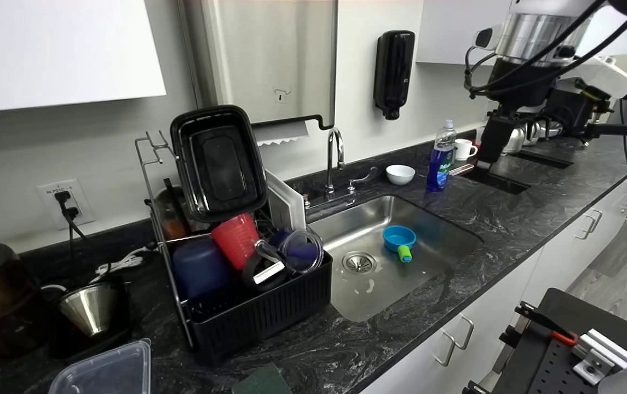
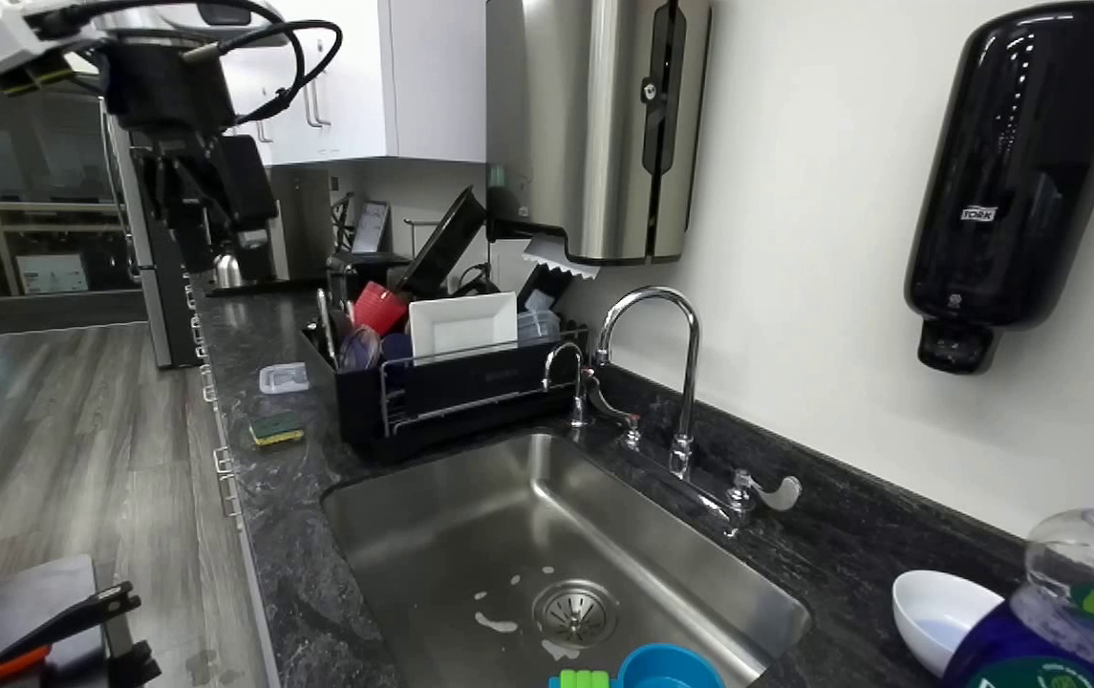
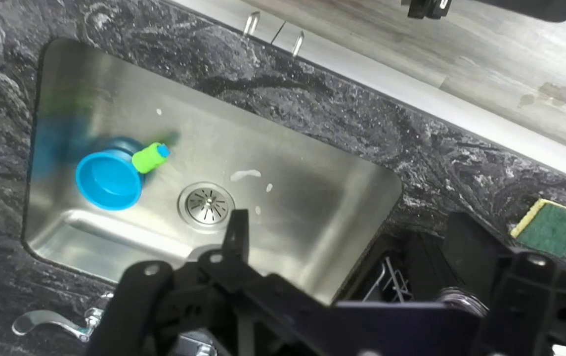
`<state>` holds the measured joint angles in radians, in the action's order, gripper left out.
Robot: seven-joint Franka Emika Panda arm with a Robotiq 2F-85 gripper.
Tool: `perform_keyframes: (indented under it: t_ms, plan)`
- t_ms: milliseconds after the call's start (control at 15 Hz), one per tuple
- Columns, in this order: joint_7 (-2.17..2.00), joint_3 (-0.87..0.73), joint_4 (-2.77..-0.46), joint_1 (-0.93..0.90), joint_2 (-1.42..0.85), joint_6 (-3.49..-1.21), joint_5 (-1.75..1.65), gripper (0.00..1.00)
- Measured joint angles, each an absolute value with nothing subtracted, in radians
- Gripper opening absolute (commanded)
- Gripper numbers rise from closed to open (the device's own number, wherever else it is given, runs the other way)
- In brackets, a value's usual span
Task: Remove the black lunchbox from the dish rack and place it in the sink
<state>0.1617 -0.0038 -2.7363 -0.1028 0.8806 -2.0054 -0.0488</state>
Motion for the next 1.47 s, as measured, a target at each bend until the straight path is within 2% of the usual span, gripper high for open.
perform_keyframes:
  t_ms: [867,1467]
  plan:
    - [0.151,0.023,-2.773,-0.236,0.685,-2.482,0.012,1.0]
    - [0.087,0.075,-2.733,-0.246,0.54,-2.69,0.012,1.0]
